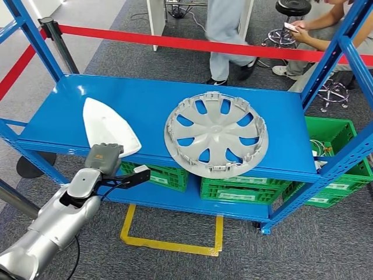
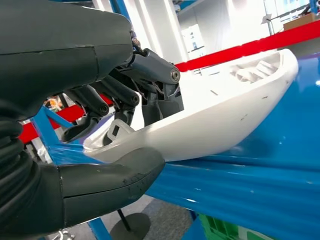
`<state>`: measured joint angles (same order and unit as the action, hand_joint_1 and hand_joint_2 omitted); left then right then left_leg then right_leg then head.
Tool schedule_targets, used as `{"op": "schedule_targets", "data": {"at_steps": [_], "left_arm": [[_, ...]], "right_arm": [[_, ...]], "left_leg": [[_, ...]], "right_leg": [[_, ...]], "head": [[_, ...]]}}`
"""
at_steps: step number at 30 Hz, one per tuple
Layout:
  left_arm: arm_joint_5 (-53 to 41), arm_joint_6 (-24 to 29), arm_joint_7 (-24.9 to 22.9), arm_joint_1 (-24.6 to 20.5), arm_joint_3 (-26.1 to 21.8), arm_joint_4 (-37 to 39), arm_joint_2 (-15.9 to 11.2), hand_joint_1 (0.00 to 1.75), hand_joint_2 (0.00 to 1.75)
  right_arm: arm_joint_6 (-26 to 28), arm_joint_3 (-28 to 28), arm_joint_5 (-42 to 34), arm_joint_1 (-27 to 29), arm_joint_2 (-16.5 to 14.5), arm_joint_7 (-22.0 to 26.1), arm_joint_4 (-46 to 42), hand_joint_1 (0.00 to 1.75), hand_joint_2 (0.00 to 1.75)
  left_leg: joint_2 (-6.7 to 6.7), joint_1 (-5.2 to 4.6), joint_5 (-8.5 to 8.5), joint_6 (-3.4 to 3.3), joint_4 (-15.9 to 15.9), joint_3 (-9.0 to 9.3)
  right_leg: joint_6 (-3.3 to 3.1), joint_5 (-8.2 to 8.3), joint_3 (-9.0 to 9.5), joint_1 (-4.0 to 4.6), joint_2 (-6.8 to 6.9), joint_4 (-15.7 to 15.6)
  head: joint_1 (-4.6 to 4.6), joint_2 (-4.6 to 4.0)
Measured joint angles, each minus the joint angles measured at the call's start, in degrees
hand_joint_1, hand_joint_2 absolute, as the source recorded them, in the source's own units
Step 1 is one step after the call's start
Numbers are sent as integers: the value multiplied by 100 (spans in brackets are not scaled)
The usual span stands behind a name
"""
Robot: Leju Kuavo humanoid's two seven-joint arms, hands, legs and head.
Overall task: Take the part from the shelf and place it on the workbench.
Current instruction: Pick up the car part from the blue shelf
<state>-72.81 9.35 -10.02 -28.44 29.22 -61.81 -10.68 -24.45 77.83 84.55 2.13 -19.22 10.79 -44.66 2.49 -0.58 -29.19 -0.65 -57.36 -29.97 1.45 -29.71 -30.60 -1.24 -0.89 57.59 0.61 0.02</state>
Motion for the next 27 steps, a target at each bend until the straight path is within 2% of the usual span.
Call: {"op": "schedule_targets", "data": {"at_steps": [10, 18, 27], "left_arm": [[-210, 701, 141, -7, -79, -91, 10, 175, 175], [-834, 1215, 192, -5, -27, -816, -66, 175, 175], [-1235, 1386, 256, -13, 112, -1671, -301, 175, 175]], "right_arm": [[89, 119, 191, -43, 22, 189, 90, 0, 0], [78, 246, 359, -73, 23, 353, 107, 0, 0], [116, 361, 406, -103, 23, 443, 145, 0, 0]], "left_leg": [[0, 0, 0, 0, 0, -3], [0, -1, 0, -1, 0, -6], [0, 0, -1, -1, 0, -6]], "right_leg": [[0, 0, -1, 0, 1, 0], [0, 0, -1, -1, 2, -2], [0, 0, -3, 0, 2, -2]], "head": [[0, 0], [0, 0], [1, 0]]}}
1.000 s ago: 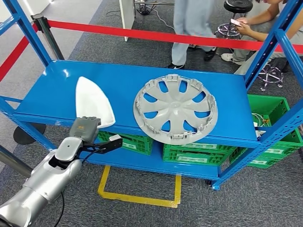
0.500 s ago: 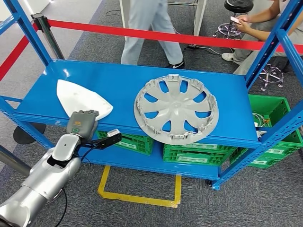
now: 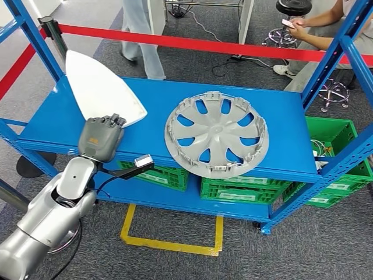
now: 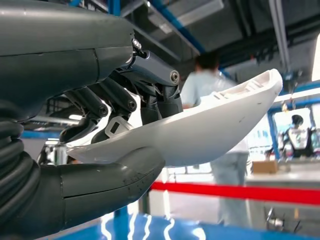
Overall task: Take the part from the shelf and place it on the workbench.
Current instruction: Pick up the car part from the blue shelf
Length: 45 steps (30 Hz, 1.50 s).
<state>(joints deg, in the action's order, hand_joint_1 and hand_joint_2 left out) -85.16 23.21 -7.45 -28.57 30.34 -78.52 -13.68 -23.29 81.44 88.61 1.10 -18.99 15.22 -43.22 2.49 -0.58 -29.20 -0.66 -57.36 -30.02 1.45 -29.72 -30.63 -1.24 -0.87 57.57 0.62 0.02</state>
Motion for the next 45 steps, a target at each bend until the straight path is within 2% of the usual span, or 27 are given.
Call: {"op": "schedule_targets", "data": {"at_steps": [16, 33, 39, 41, 43, 45], "left_arm": [[-1, 118, -15, 68, 62, -404, -245, 175, 175], [48, -94, -55, 125, 66, -655, -416, 175, 175], [-19, -97, -116, 144, 66, -708, -465, 175, 175], [-66, -111, -150, 147, 65, -734, -485, 175, 175], [-90, -134, -172, 146, 65, -757, -493, 175, 175], [-94, -167, -190, 160, 67, -766, -494, 175, 175]], "right_arm": [[-80, 71, 2, -7, -1, 20, 23, 0, 0], [-280, 68, 2, 4, -26, 37, -108, 0, 0], [-278, 66, 2, 6, -62, 37, -119, 0, 0], [-275, 67, 2, 5, -76, 37, -121, 0, 0], [-272, 68, 3, 3, -84, 38, -124, 0, 0], [-269, 69, 2, -1, -85, 39, -125, 0, 0]], "left_leg": [[0, -1, 0, 0, 0, -1], [0, 0, 0, 0, 0, -2], [0, -23, -11, -36, -46, -22], [-7, -10, 33, -84, -5, -14], [-32, 19, 108, -149, 93, 9], [-60, 25, 145, -181, 142, 12]], "right_leg": [[0, 0, 1, -1, 0, 0], [0, 0, 0, 0, 0, -1], [52, 30, 0, -30, -3, -28], [95, 41, -3, -33, -10, -41], [121, -91, -91, -12, 8, 102], [117, -423, -373, 9, 34, 691]], "head": [[-1, 0], [-1, 0], [2, 0], [3, 0], [-13, 1], [-36, 1]]}}
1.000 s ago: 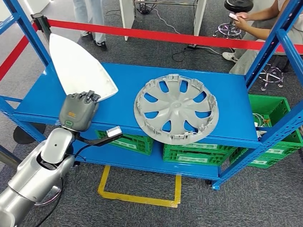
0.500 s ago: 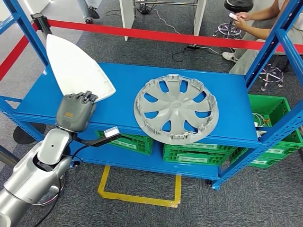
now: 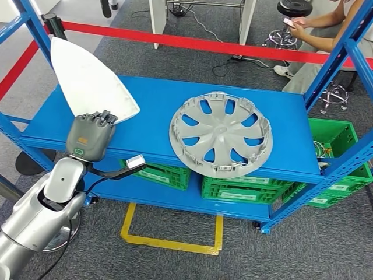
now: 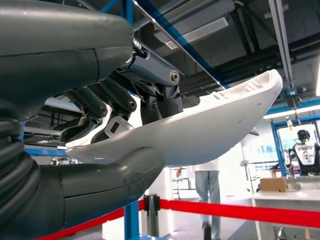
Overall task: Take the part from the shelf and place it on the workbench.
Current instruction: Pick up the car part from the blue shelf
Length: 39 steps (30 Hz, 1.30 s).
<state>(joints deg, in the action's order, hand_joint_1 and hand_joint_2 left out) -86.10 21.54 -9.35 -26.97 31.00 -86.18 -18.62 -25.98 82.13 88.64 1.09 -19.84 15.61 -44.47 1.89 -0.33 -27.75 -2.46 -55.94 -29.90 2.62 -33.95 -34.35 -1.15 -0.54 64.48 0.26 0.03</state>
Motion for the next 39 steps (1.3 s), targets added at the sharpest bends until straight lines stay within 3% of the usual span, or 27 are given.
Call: {"op": "schedule_targets", "data": {"at_steps": [2, 3, 4, 7, 9, 12, 14, 16, 17, 18, 19, 20, 21, 23, 24, 27, 29, 31, 32, 33, 34, 35, 37, 39], "left_arm": [[-2, -42, -22, 39, 6, -1, -3, 175, 175], [-3, -60, -32, 58, 9, -1, -5, 175, 175], [-3, -70, -40, 71, 12, -1, -7, 175, 175], [-4, -85, -70, 77, 11, -9, -10, 175, 175], [-1, -107, -90, 86, 9, -25, -22, 175, 175], [13, -142, -118, 111, -12, -47, -75, 175, 175], [26, -145, -123, 115, -38, -66, -123, 175, 175], [38, -146, -123, 130, -51, -76, -146, 175, 175], [46, -145, -123, 148, -54, -77, -152, 175, 175], [55, -141, -122, 167, -54, -76, -160, 175, 175], [63, -135, -122, 182, -55, -75, -166, 175, 175], [67, -126, -121, 189, -59, -73, -169, 175, 175], [68, -119, -119, 187, -64, -69, -170, 175, 175], [59, -107, -117, 168, -75, -61, -163, 175, 175], [48, -104, -118, 160, -80, -55, -159, 175, 175], [16, -101, -121, 163, -91, -26, -150, 175, 175], [12, -103, -126, 167, -94, -4, -136, 175, 175], [10, -105, -137, 168, -97, 17, -119, 175, 175], [9, -107, -145, 171, -97, 28, -115, 175, 175], [10, -109, -151, 177, -98, 42, -113, 175, 175], [10, -113, -157, 183, -99, 54, -112, 175, 175], [11, -116, -163, 189, -102, 66, -111, 175, 175], [13, -125, -175, 194, -111, 81, -104, 175, 175], [14, -131, -188, 192, -134, 87, -95, 175, 175]], "right_arm": [[2, 5, -1, 1, -1, -2, 1, 0, 0], [1, 9, -1, 3, -1, -2, 1, 0, 0], [-2, 14, -1, 4, -1, -3, 1, 0, 0], [-6, 36, -3, -12, 2, -3, -1, 0, 0], [70, 63, -14, -28, 0, -43, 5, 0, 0], [498, 129, -55, -76, -16, -189, 127, 0, 0], [741, 149, -73, -115, -30, -239, 270, 0, 0], [826, 151, -84, -127, -43, -256, 379, 0, 0], [825, 152, -83, -129, -48, -260, 417, 0, 0], [793, 152, -74, -129, -52, -252, 444, 0, 0], [735, 152, -62, -127, -54, -235, 457, 0, 0], [638, 151, -45, -125, -54, -205, 459, 0, 0], [526, 149, -32, -121, -53, -168, 441, 0, 0], [273, 145, -20, -111, -51, -103, 339, 0, 0], [174, 143, -19, -104, -51, -83, 274, 0, 0], [18, 146, -22, -77, -49, -63, 155, 0, 0], [-15, 151, -29, -67, -47, -73, 125, 0, 0], [-29, 159, -39, -68, -46, -96, 109, 0, 0], [-31, 166, -44, -70, -46, -107, 103, 0, 0], [-33, 177, -48, -73, -46, -116, 100, 0, 0], [-35, 189, -51, -74, -46, -122, 96, 0, 0], [-39, 202, -52, -76, -46, -125, 92, 0, 0], [-43, 231, -50, -89, -36, -128, 68, 0, 0], [-44, 252, -44, -105, -23, -127, 36, 0, 0]], "left_leg": [[-15, -16, 2, -4, -7, -14], [-20, -22, 2, -3, -14, -17], [-19, -27, -1, -1, -24, -18], [-4, -34, -26, 42, -71, -35], [3, -42, -25, 94, -100, -67], [-12, -44, -53, 184, -151, -127], [-64, -28, -327, 261, -465, -261], [-105, 13, -759, 328, -1182, -523], [-110, 35, -904, 356, -1524, -640], [-114, 58, -942, 380, -1714, -688], [-118, 81, -865, 401, -1691, -641], [-127, 106, -693, 418, -1447, -487], [-140, 130, -500, 435, -1071, -271], [-152, 131, -280, 442, -411, 86], [-151, 121, -260, 431, -253, 151], [-152, 103, -228, 325, -197, 68], [-169, 108, -149, 203, -187, -23], [-177, 84, -56, 117, -183, -141], [-176, 62, -10, 94, -185, -205], [-176, 36, 38, 80, -188, -270], [-173, 6, 85, 65, -191, -332], [-168, -26, 132, 55, -193, -391], [-156, -78, 216, 45, -196, -481], [-156, -100, 294, 61, -203, -529]], "right_leg": [[-3, -247, -337, 3, 4, 721], [-7, -222, -409, 3, 5, 863], [-15, -87, -379, 3, 6, 785], [-76, 465, 107, 12, -18, -224], [-106, 547, 293, 26, -39, -573], [-153, 552, 301, 12, -21, -668], [-216, 583, 274, -17, 5, -730], [-262, 615, 221, -16, 42, -719], [-268, 627, 190, -16, 64, -707], [-268, 639, 158, -18, 83, -690], [-262, 650, 125, -22, 99, -670], [-253, 660, 95, -28, 112, -648], [-239, 668, 69, -34, 123, -624], [-187, 702, 14, -27, 135, -590], [-150, 732, -13, -19, 136, -582], [-28, 811, -102, -17, 123, -568], [14, 547, -231, -18, 94, -337], [12, 18, -438, -1, 76, 306], [-2, -175, -525, 13, 73, 671], [-24, -240, -562, 32, 73, 935], [-60, -175, -524, 53, 72, 1036], [-115, -10, -389, 83, 68, 941], [-290, 279, 118, 174, 37, 270], [-415, 289, 627, 241, 3, -487]], "head": [[-6, -1], [-5, -1], [-7, -1], [-7, -1], [-5, -1], [3, -1], [35, -1], [65, -1], [68, -1], [68, -1], [68, -1], [68, -1], [67, -1], [70, 0], [72, 0], [72, -1], [52, -1], [28, -1], [23, -1], [20, -1], [20, -1], [20, -1], [26, -1], [29, -1]]}}
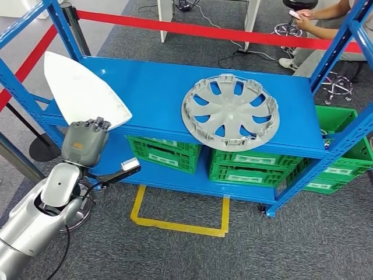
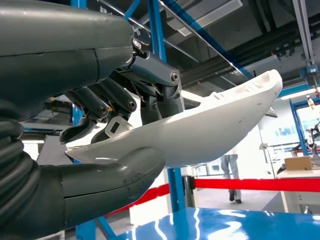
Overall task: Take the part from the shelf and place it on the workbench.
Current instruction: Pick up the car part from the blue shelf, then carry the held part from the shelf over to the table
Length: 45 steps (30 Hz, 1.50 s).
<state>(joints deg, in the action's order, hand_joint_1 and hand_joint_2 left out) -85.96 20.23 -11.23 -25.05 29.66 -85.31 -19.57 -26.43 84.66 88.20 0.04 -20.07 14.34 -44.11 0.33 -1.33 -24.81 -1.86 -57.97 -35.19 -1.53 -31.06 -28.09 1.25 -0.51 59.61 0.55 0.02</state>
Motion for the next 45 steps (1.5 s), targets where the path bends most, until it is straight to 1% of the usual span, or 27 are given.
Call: {"op": "schedule_targets", "data": {"at_steps": [2, 4, 6, 8, 9, 11, 12, 14, 16, 19, 21, 23, 24, 25, 27, 28, 29, 31, 32, 34, 36, 38, 39, 40, 42, 43, 45], "left_arm": [[1, -5, -13, 1, -28, 7, 3, 175, 175], [1, -11, -25, 21, -57, 15, -11, 175, 175], [4, -20, -37, 41, -96, 27, -35, 175, 175], [8, -30, -48, 63, -123, 47, -48, 175, 175], [10, -33, -51, 82, -133, 61, -51, 175, 175], [17, -34, -57, 118, -162, 85, -66, 175, 175], [25, -34, -62, 130, -185, 94, -75, 175, 175], [45, -31, -75, 143, -236, 102, -97, 175, 175], [61, -19, -87, 165, -290, 104, -126, 175, 175], [103, 21, -93, 259, -384, 113, -186, 175, 175], [125, 40, -86, 326, -456, 122, -226, 175, 175], [142, 60, -79, 386, -525, 129, -262, 175, 175], [153, 67, -77, 417, -554, 133, -280, 175, 175], [165, 70, -75, 446, -581, 138, -296, 175, 175], [179, 71, -72, 493, -625, 147, -321, 175, 175], [181, 72, -72, 506, -644, 149, -333, 175, 175], [181, 73, -71, 515, -667, 150, -347, 175, 175], [181, 81, -70, 526, -725, 151, -377, 175, 175], [181, 88, -65, 532, -753, 151, -391, 175, 175], [181, 99, -45, 565, -799, 152, -413, 175, 175], [181, 102, -23, 609, -845, 156, -436, 175, 175], [181, 103, -8, 639, -890, 163, -449, 175, 175], [180, 104, -2, 651, -905, 167, -449, 175, 175], [180, 104, 4, 666, -914, 171, -449, 175, 175], [180, 104, 9, 685, -931, 179, -449, 175, 175], [181, 104, 9, 687, -941, 181, -449, 175, 175], [181, 109, 12, 685, -969, 184, -451, 175, 175]], "right_arm": [[4, 22, 10, 0, 1, -8, -15, 0, 0], [20, 45, 21, 3, -4, -26, -18, 0, 0], [41, 54, 28, 6, -10, -39, -24, 0, 0], [57, 60, 33, 13, -13, -47, -26, 0, 0], [65, 63, 35, 14, -14, -48, -26, 0, 0], [85, 67, 38, 11, -14, -52, -26, 0, 0], [96, 68, 39, 11, -14, -57, -26, 0, 0], [121, 68, 41, 9, -13, -75, -26, 0, 0], [207, 72, 38, 1, -15, -124, -20, 0, 0], [679, 91, 26, -7, -25, -294, 142, 0, 0], [979, 92, 23, -16, -30, -374, 337, 0, 0], [1085, 90, 24, -46, -32, -403, 502, 0, 0], [1101, 89, 25, -65, -32, -408, 569, 0, 0], [1107, 88, 25, -83, -32, -410, 622, 0, 0], [1106, 86, 27, -102, -32, -413, 691, 0, 0], [1103, 85, 27, -108, -32, -413, 711, 0, 0], [1099, 84, 28, -117, -32, -414, 723, 0, 0], [1092, 81, 31, -146, -32, -413, 741, 0, 0], [1090, 78, 32, -157, -32, -413, 749, 0, 0], [1090, 73, 31, -161, -35, -417, 772, 0, 0], [1094, 64, 27, -156, -42, -430, 793, 0, 0], [1105, 52, 22, -151, -45, -446, 811, 0, 0], [1117, 46, 21, -150, -45, -457, 820, 0, 0], [1135, 42, 20, -151, -45, -473, 830, 0, 0], [1186, 35, 19, -160, -46, -509, 864, 0, 0], [1208, 32, 18, -166, -48, -524, 885, 0, 0], [1243, 26, 17, -175, -52, -539, 914, 0, 0]], "left_leg": [[-4, 3, 94, 43, 5, -35], [6, 4, 51, 105, -30, -101], [9, 29, -348, 189, -358, -227], [-1, 97, -831, 280, -1031, -377], [-4, 131, -925, 320, -1328, -410], [-7, 191, -745, 387, -1476, -291], [-10, 218, -567, 417, -1271, -107], [-8, 244, -471, 449, -584, 353], [-1, 228, -589, 395, -102, 612], [-17, 213, -510, 209, -7, 532], [-38, 226, -382, 94, 11, 393], [-42, 214, -253, 46, 7, 232], [-42, 203, -186, 43, 3, 147], [-42, 189, -119, 41, -1, 61], [-37, 162, 14, 47, -7, -107], [-30, 151, 80, 55, -9, -181], [-22, 136, 141, 71, -12, -239], [-20, 129, 260, 119, -5, -300], [-23, 135, 324, 150, 15, -310], [-23, 157, 400, 221, 56, -335], [-17, 171, 70, 295, -147, -411], [-18, 191, -553, 357, -792, -545], [-19, 199, -764, 382, -1188, -606], [-19, 206, -830, 404, -1489, -617], [-20, 228, -628, 434, -1553, -408], [-20, 241, -478, 444, -1296, -177], [-15, 246, -439, 428, -540, 351]], "right_leg": [[-9, -30, 161, 15, -6, -307], [-3, 44, 131, -23, 8, -414], [-6, 146, 53, -76, 32, -487], [-7, 246, -95, -87, 61, -452], [0, 286, -177, -93, 76, -419], [26, 349, -360, -115, 104, -320], [47, 371, -455, -129, 112, -255], [103, 412, -621, -140, 117, -130], [176, 486, -724, -134, 111, -66], [292, 532, -837, -142, 92, -47], [344, 146, -990, -148, 77, 247], [365, -409, -1152, -149, 74, 909], [364, -550, -1189, -148, 73, 1242], [357, -542, -1169, -147, 73, 1453], [314, -219, -904, -137, 69, 1385], [276, -62, -630, -127, 60, 1072], [233, -35, -288, -111, 49, 622], [178, -174, 264, -80, 25, -210], [167, -240, 368, -63, 20, -423], [136, -147, 297, -57, 30, -495], [64, 9, 208, -81, 59, -517], [19, 144, 73, -91, 80, -488], [20, 200, -22, -92, 89, -458], [23, 248, -124, -94, 97, -419], [37, 318, -335, -106, 112, -311], [50, 341, -430, -114, 117, -247], [92, 376, -587, -109, 117, -118]], "head": [[-6, 0], [-12, 1], [4, 1], [27, 0], [33, 0], [34, 0], [34, 0], [36, 1], [28, 1], [16, 1], [-3, 1], [-24, 1], [-26, 1], [-26, 0], [-26, 0], [-25, 0], [-24, 1], [-18, 1], [-22, 1], [-32, 2], [-13, 2], [14, 1], [22, 1], [20, 1], [21, 1], [22, 1], [24, 1]]}}
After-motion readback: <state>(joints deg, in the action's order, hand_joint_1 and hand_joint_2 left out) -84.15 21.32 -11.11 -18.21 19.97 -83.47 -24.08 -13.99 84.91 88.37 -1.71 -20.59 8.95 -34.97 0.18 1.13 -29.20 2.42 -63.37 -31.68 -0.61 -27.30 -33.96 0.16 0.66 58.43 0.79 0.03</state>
